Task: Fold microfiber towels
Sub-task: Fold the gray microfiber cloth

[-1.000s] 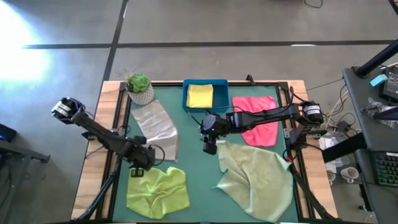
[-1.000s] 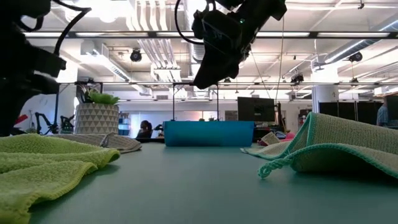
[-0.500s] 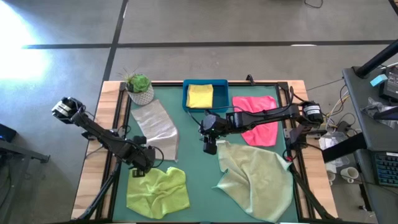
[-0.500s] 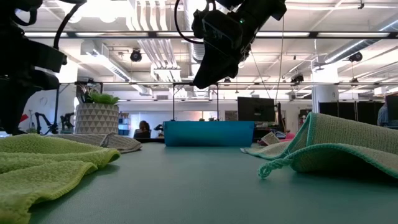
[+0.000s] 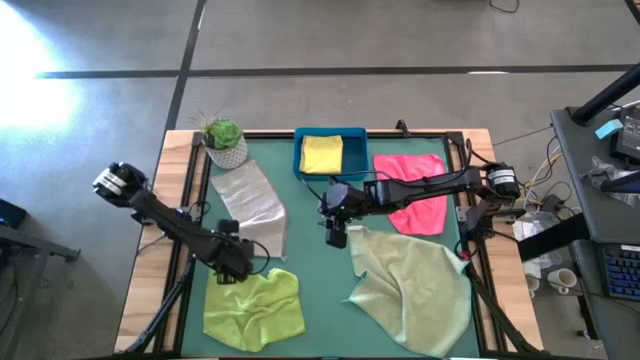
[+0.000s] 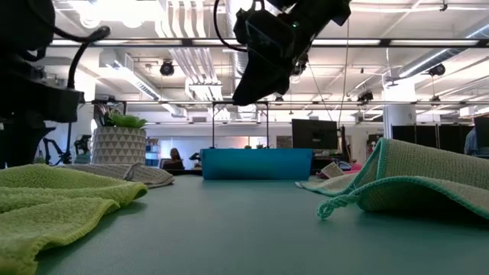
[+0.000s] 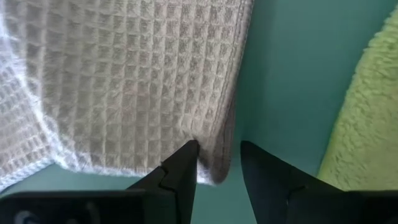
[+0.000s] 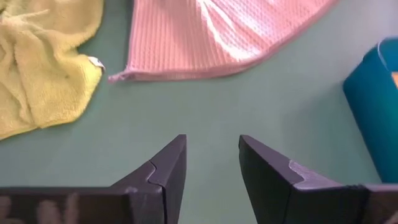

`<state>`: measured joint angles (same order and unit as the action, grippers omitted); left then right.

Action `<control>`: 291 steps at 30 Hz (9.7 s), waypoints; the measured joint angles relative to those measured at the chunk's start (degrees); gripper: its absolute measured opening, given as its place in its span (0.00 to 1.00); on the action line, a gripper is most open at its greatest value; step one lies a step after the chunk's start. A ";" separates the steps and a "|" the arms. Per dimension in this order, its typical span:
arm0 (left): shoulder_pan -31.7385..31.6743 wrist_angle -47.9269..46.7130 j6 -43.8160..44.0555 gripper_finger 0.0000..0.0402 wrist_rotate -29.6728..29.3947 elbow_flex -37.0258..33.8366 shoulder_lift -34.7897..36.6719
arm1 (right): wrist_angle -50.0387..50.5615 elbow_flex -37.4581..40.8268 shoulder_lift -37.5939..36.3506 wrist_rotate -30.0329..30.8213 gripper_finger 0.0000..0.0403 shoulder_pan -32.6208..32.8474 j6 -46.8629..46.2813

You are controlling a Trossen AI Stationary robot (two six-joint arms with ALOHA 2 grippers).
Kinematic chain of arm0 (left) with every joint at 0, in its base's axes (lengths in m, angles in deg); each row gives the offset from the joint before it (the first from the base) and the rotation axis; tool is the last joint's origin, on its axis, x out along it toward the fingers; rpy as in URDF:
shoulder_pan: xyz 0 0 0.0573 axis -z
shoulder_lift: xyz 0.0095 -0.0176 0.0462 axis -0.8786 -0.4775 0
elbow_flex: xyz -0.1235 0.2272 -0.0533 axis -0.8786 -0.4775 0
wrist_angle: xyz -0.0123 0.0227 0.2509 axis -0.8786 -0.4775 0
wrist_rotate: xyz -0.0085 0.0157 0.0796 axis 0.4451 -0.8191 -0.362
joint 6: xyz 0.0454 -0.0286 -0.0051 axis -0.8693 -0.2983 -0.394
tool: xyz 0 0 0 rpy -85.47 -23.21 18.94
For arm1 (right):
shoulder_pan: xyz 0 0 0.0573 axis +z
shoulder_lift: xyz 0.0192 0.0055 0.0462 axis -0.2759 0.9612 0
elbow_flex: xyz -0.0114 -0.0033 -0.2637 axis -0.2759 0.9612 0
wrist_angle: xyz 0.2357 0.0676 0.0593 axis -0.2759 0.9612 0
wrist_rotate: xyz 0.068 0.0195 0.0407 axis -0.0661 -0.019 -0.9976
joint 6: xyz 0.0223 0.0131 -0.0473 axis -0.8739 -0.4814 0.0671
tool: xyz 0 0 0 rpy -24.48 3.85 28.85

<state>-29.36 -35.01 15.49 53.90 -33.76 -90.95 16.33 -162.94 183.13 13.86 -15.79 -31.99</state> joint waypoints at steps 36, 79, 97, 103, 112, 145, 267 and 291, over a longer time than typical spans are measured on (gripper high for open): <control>-0.72 13.46 4.09 0.00 1.07 3.62 4.37 | -14.43 -0.02 5.33 -10.64 0.31 1.81 8.23; -1.76 13.15 19.37 0.00 6.34 6.03 -0.15 | -6.69 -18.16 29.44 -19.98 0.31 2.38 17.84; -6.20 12.89 14.74 0.00 4.57 6.01 -0.15 | -6.64 -18.29 32.37 -17.66 0.20 2.36 15.28; -6.69 12.89 14.40 0.00 4.59 5.97 -0.15 | -6.07 -18.26 32.03 -16.04 0.04 2.36 15.05; -6.67 11.67 12.47 0.00 5.10 6.87 2.35 | -0.22 -17.72 26.95 -15.36 0.03 3.01 7.56; -7.36 -21.74 10.43 0.00 -3.60 24.15 3.83 | 8.15 -27.25 21.07 2.77 0.03 2.98 6.37; -36.96 39.29 -7.76 0.34 13.72 0.42 -7.66 | 33.39 -2.28 -6.40 3.50 0.17 -2.10 2.99; -37.05 35.85 4.61 0.34 3.28 2.84 3.55 | 27.20 11.01 -9.05 3.52 0.16 -1.97 0.52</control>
<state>-66.41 0.84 20.09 57.18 -30.92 -87.40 43.52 -151.93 174.08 17.38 -17.75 -31.47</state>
